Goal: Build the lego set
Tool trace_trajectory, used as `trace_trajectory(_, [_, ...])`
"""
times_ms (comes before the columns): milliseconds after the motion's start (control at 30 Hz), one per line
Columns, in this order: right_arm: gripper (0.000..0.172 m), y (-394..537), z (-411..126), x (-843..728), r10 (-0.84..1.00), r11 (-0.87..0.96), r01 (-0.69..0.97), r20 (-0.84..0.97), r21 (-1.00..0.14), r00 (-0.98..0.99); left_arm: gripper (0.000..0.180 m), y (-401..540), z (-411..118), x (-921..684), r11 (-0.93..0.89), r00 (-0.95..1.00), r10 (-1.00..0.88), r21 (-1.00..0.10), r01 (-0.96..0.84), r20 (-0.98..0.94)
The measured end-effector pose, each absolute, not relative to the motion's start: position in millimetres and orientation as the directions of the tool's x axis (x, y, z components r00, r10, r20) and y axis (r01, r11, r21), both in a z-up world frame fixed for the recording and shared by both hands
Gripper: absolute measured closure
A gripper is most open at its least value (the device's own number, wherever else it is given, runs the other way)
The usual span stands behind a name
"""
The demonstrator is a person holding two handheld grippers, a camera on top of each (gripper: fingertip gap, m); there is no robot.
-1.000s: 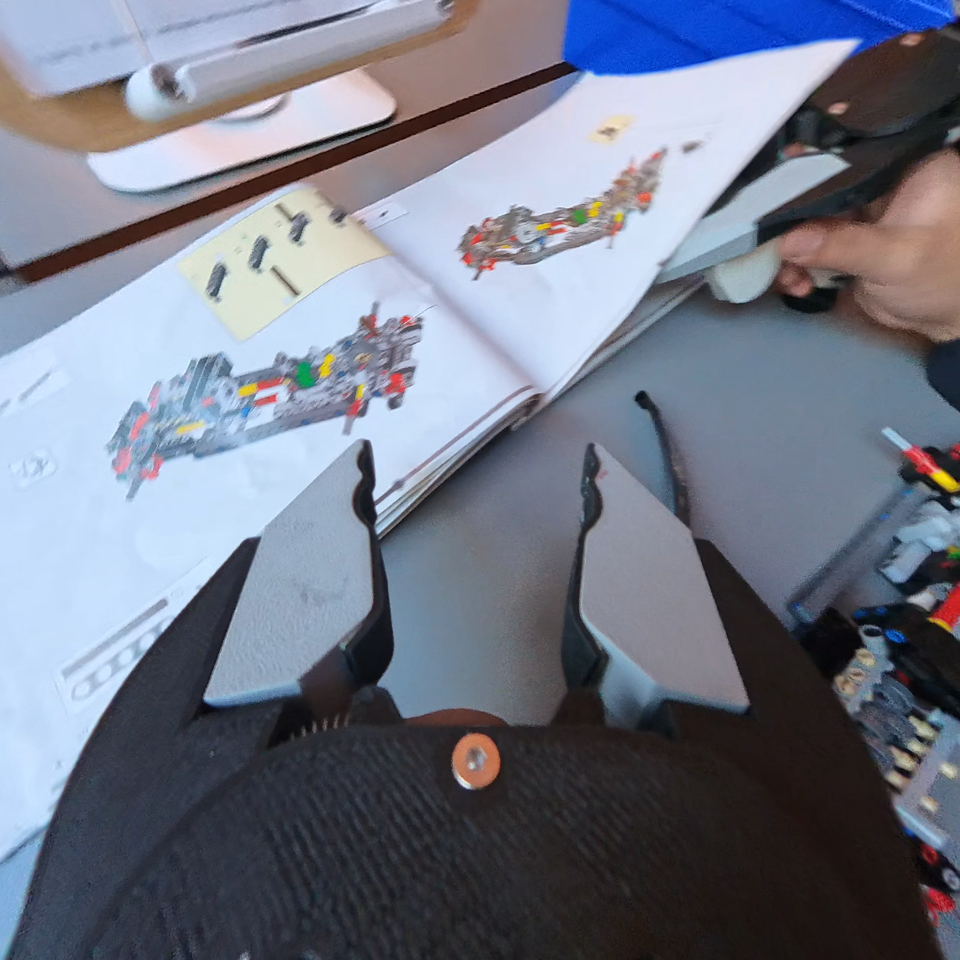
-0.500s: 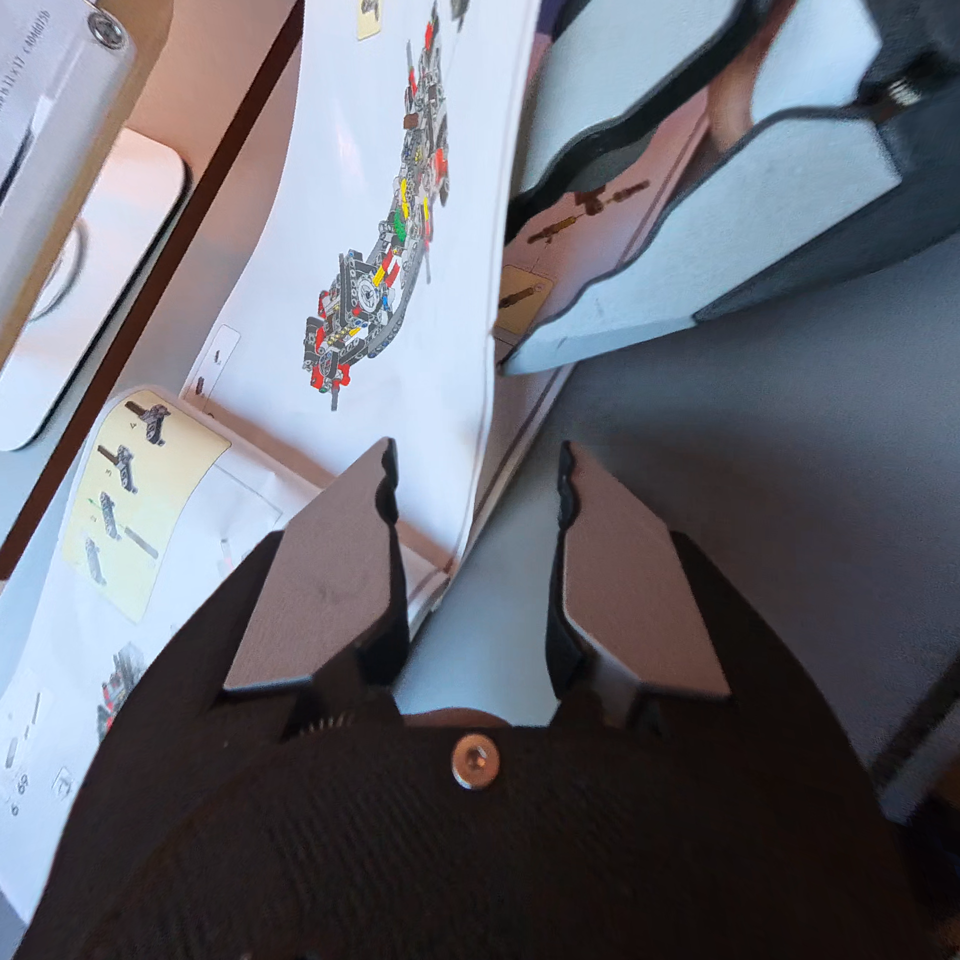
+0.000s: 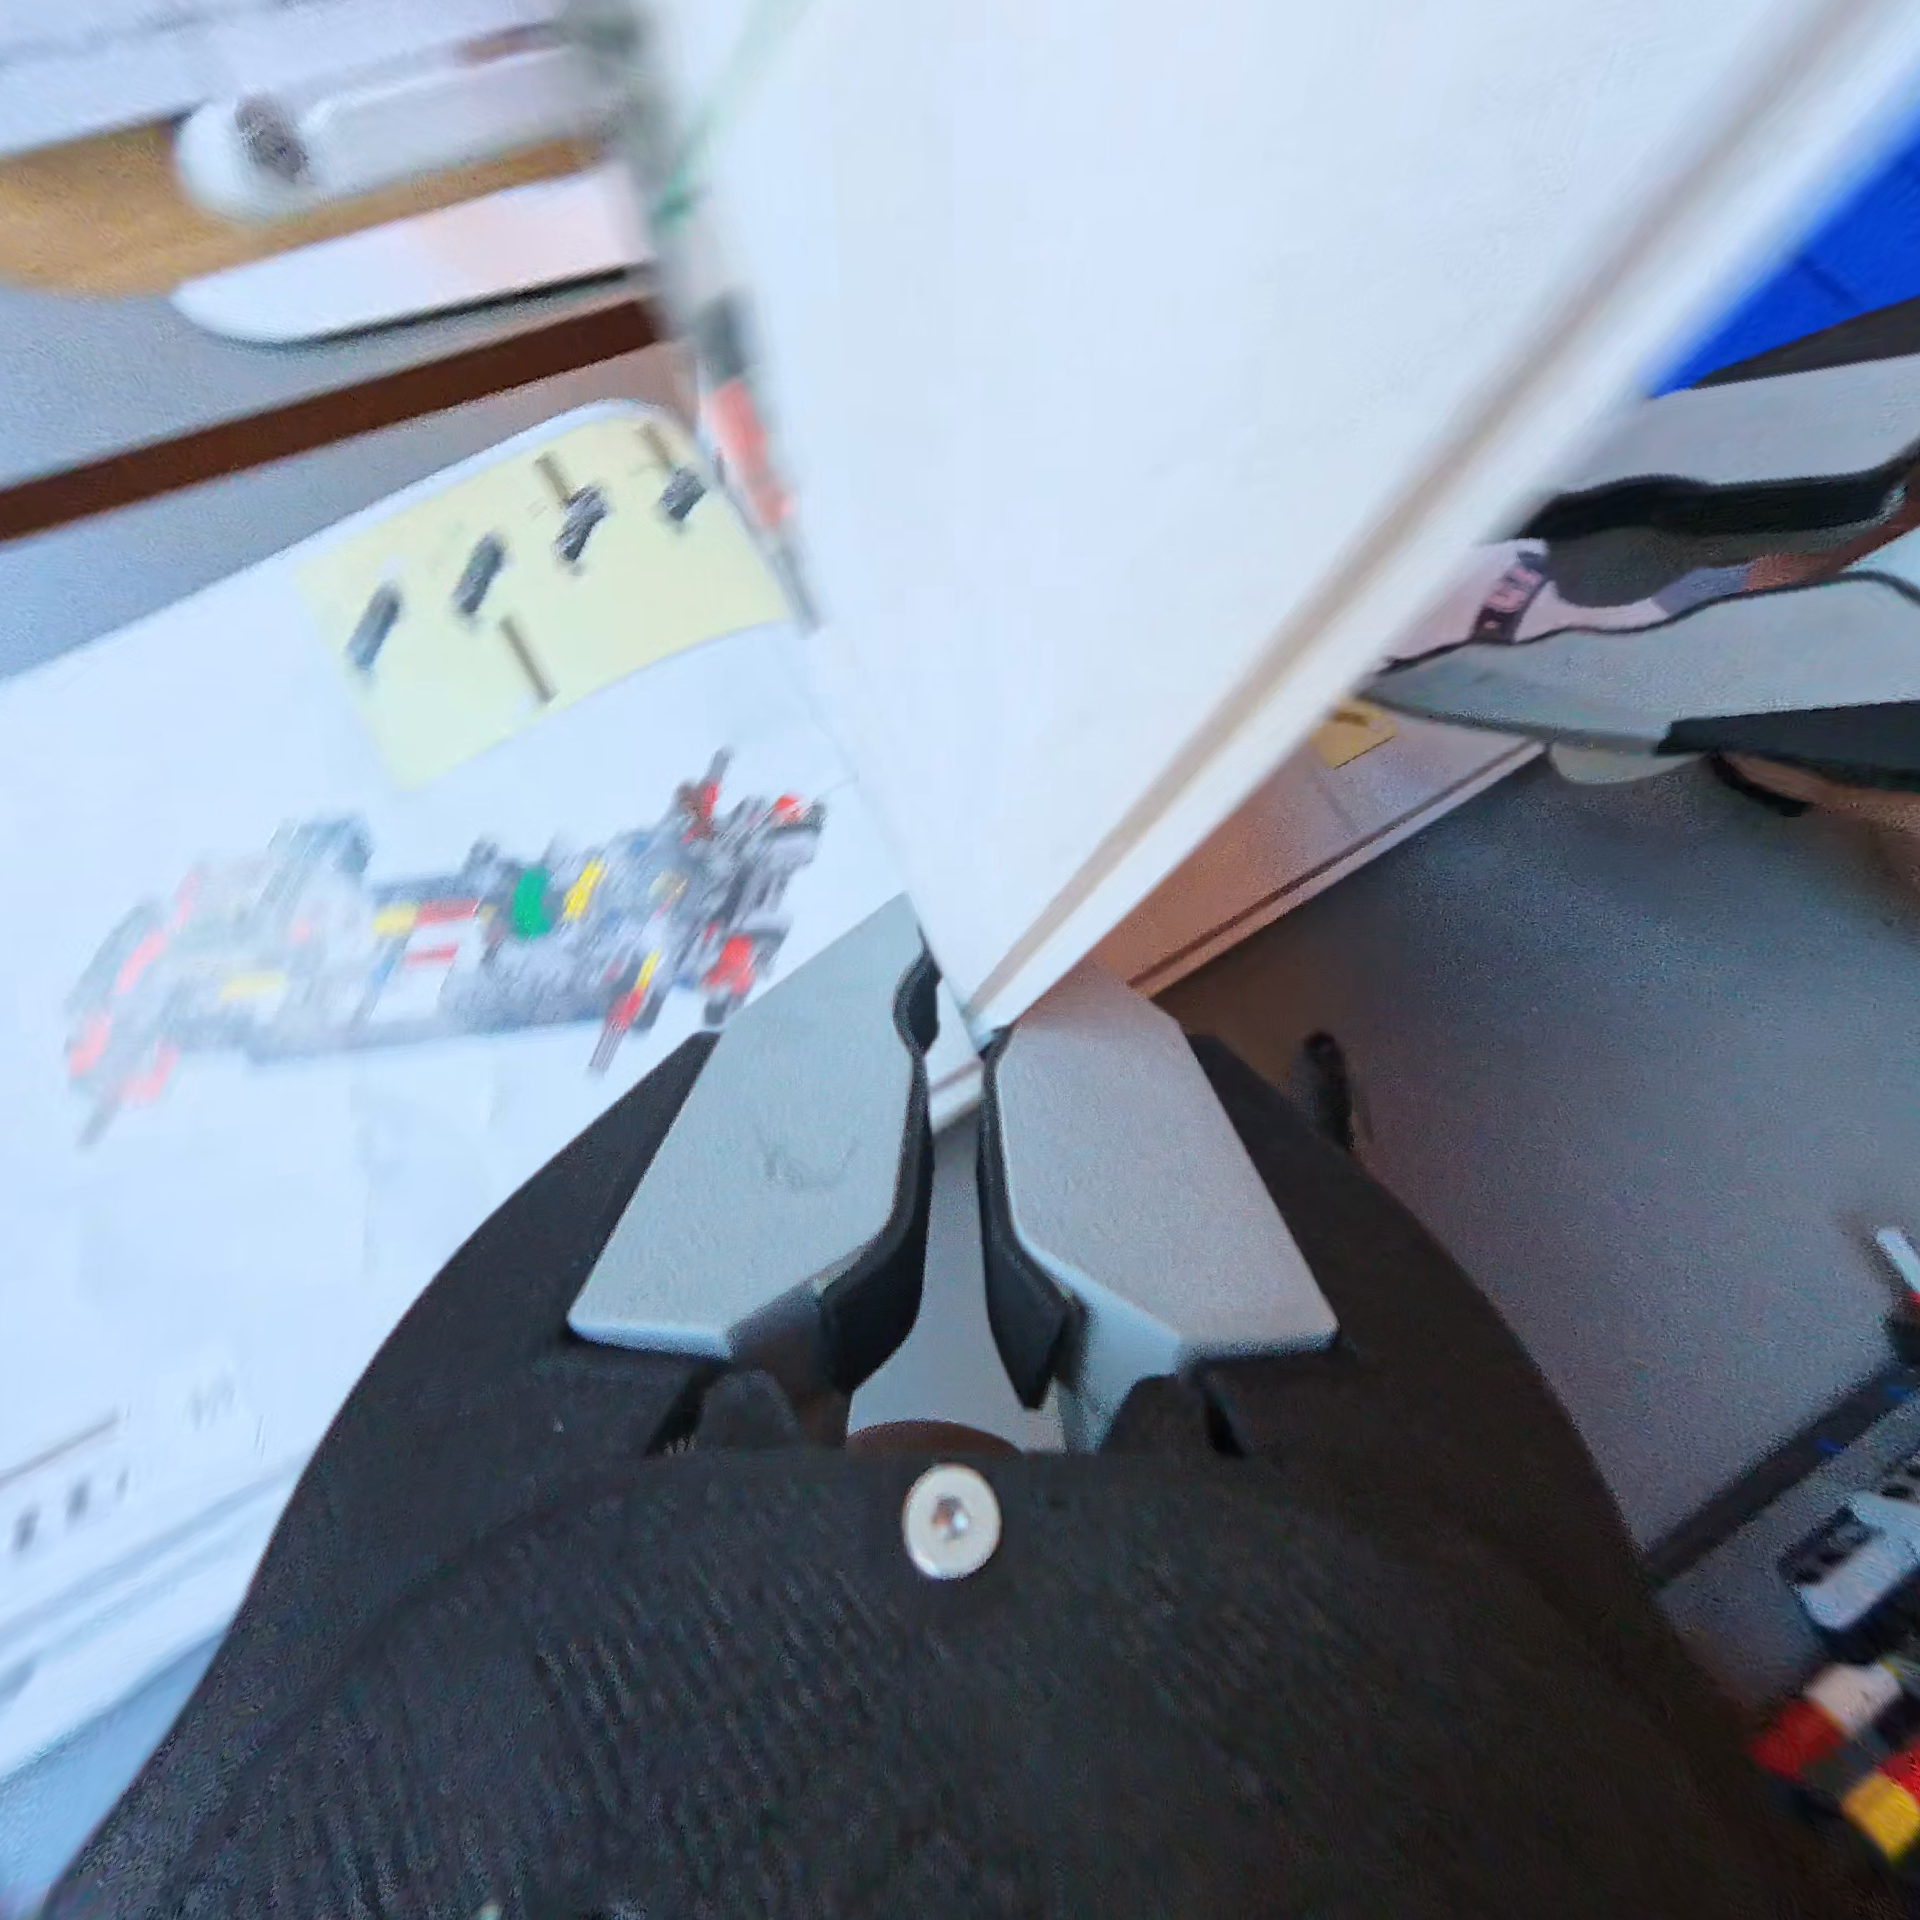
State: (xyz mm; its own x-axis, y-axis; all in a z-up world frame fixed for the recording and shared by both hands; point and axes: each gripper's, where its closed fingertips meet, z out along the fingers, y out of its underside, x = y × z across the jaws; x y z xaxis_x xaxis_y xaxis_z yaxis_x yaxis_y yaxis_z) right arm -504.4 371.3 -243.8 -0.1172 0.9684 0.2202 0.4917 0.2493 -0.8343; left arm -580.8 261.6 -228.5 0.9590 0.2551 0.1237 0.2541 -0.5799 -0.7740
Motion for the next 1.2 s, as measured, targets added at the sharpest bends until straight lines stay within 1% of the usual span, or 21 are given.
trace_trajectory(233, [0.138,390,-241,-502,0.981,0.183,0.493,0.191,-0.851,-0.034,0.18,186,-256,-604,-0.541,0.867,0.399,-0.687,0.484,0.297])
trace_trajectory(300, [0.138,397,-241,-500,0.982,0.168,0.5,0.191,-0.85,-0.005,0.18,174,-257,-604,-0.511,0.844,0.414,-0.68,0.526,0.341])
trace_trajectory(367, [0.137,401,-239,-499,0.986,0.133,0.492,0.163,-0.86,0.02,0.18,165,-253,-604,-0.491,0.845,0.42,-0.7,0.519,0.331])
trace_trajectory(400, [0.137,403,-238,-498,0.989,0.111,0.486,0.144,-0.867,0.032,0.18,161,-249,-602,-0.484,0.851,0.416,-0.715,0.505,0.32])
trace_trajectory(467, [0.137,410,-236,-496,0.991,0.065,0.475,0.114,-0.877,0.075,0.17,161,-236,-591,-0.476,0.873,0.382,-0.745,0.467,0.304])
trace_trajectory(533, [0.137,420,-233,-492,0.988,0.018,0.459,0.086,-0.888,0.126,0.167,170,-217,-572,-0.473,0.913,0.307,-0.79,0.391,0.268])
trace_trajectory(600, [0.133,428,-226,-489,0.985,-0.035,0.422,0.04,-0.906,0.168,0.161,181,-205,-557,-0.5,0.952,0.242,-0.816,0.289,0.189])
trace_trajectory(700, [0.127,432,-212,-482,0.976,-0.148,0.342,-0.081,-0.928,0.201,0.156,199,-194,-548,-0.507,0.981,0.178,-0.848,0.154,0.072])
trace_trajectory(767, [0.125,430,-199,-477,0.968,-0.214,0.286,-0.164,-0.934,0.188,0.15,209,-197,-545,-0.517,0.991,0.135,-0.852,0.088,0.021])
trace_trajectory(800, [0.125,428,-193,-475,0.964,-0.242,0.261,-0.199,-0.935,0.178,0.147,214,-201,-543,-0.53,0.994,0.107,-0.846,0.059,0.001])
trace_trajectory(900, [0.127,428,-174,-468,0.945,-0.31,0.184,-0.282,-0.933,0.165,0.129,237,-205,-533,-0.551,1.0,0.013,-0.834,0.016,0.01])
trace_trajectory(933, [0.127,427,-169,-467,0.942,-0.322,0.162,-0.299,-0.933,0.153,0.127,246,-205,-530,-0.563,1.0,-0.018,-0.826,0.001,0.014])
trace_trajectory(1033, [0.129,429,-164,-464,0.936,-0.34,0.144,-0.319,-0.929,0.152,0.129,275,-210,-533,-0.604,0.995,-0.055,-0.79,-0.104,-0.088])
trace_trajectory(1100, [0.13,430,-162,-463,0.93,-0.355,0.131,-0.336,-0.925,0.15,0.13,287,-222,-550,-0.66,0.979,-0.015,-0.734,-0.163,-0.204])
trace_trajectory(1167, [0.132,430,-159,-461,0.926,-0.368,0.113,-0.351,-0.923,0.141,0.131,286,-241,-570,-0.74,0.964,0.029,-0.654,-0.158,-0.265])
trace_trajectory(1200, [0.133,431,-159,-461,0.924,-0.372,0.108,-0.356,-0.922,0.139,0.133,281,-250,-577,-0.766,0.964,0.039,-0.627,-0.139,-0.262])
